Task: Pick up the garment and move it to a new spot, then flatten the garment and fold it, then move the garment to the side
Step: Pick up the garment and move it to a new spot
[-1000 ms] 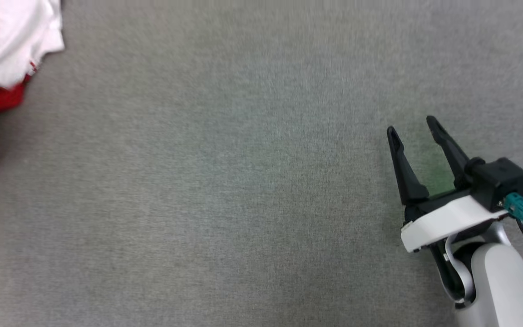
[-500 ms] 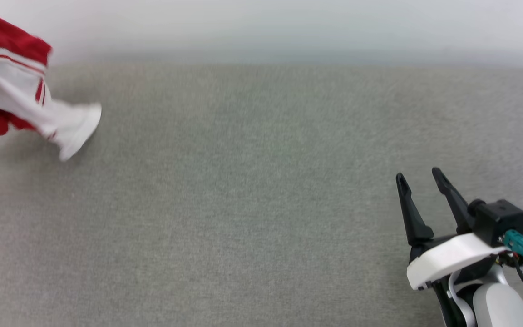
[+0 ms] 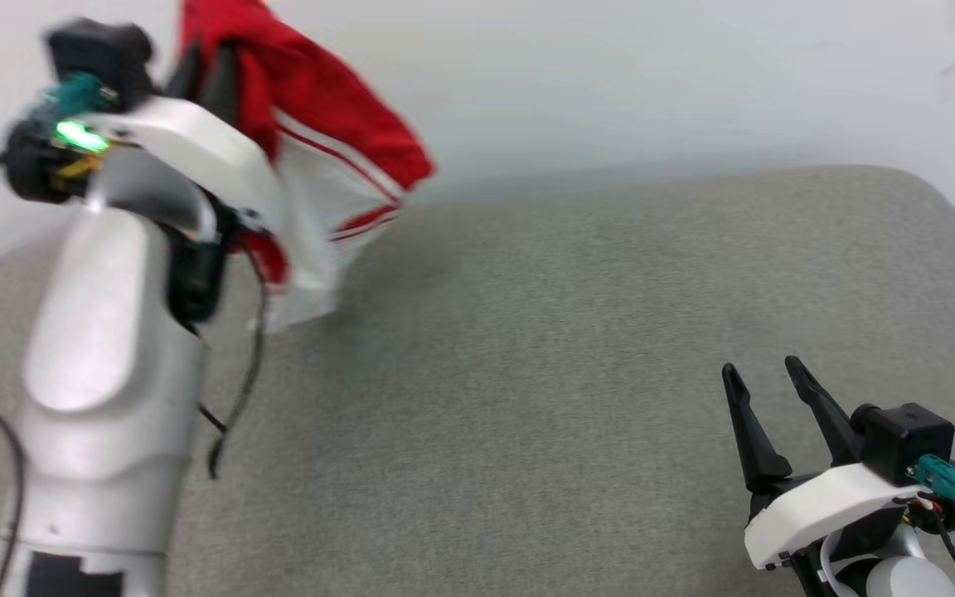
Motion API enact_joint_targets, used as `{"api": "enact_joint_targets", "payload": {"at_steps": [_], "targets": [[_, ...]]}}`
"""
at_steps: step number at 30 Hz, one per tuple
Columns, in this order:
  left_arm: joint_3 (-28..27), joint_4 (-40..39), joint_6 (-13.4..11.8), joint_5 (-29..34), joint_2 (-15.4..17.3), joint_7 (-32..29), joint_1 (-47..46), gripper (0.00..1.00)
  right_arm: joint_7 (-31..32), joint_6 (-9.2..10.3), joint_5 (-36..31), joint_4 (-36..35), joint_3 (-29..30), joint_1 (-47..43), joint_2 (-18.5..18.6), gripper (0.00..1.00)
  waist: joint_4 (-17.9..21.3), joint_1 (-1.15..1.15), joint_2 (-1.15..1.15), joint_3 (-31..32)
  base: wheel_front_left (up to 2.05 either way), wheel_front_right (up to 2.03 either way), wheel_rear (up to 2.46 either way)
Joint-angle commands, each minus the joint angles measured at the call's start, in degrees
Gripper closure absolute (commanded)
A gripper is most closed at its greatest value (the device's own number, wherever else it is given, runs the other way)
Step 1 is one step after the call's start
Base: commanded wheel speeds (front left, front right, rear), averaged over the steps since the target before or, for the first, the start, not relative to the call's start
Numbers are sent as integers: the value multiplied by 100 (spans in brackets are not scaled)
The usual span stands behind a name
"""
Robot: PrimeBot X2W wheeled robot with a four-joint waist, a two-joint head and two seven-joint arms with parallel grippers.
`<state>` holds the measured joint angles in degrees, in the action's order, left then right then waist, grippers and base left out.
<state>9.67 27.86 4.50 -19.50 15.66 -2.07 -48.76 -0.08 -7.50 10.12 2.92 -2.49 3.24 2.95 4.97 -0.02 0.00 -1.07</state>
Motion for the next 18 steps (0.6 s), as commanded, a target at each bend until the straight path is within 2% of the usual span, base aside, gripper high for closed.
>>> {"api": "enact_joint_targets", "payload": {"at_steps": [1,3,4,5,9,13,18], "targets": [[164,-171,-34,-6,-239,18,234,100,41,2,-35,-66,19,-113,-10,0,285,2,0,142,0,0,0],[310,-377,-46,-55,-512,54,413,100,74,2,-71,-124,87,-166,-9,0,357,2,0,134,0,0,0],[310,-377,-46,-55,-512,54,413,100,74,2,-71,-124,87,-166,-9,0,357,2,0,134,0,0,0],[477,-578,-54,-79,-746,84,658,100,106,2,-68,-195,111,-195,-11,0,424,2,0,108,0,0,0],[762,-927,-52,-223,-1007,91,1272,100,156,3,-63,-278,154,-244,-11,0,498,2,0,32,0,0,0],[974,-1145,-129,-338,-1107,79,2078,100,177,3,-40,-319,183,-277,-11,0,499,2,0,-84,0,0,0],[1088,-1160,-284,-309,-997,-3,2903,100,135,2,-11,-316,192,-271,-11,0,437,2,0,-196,0,0,0]]}}
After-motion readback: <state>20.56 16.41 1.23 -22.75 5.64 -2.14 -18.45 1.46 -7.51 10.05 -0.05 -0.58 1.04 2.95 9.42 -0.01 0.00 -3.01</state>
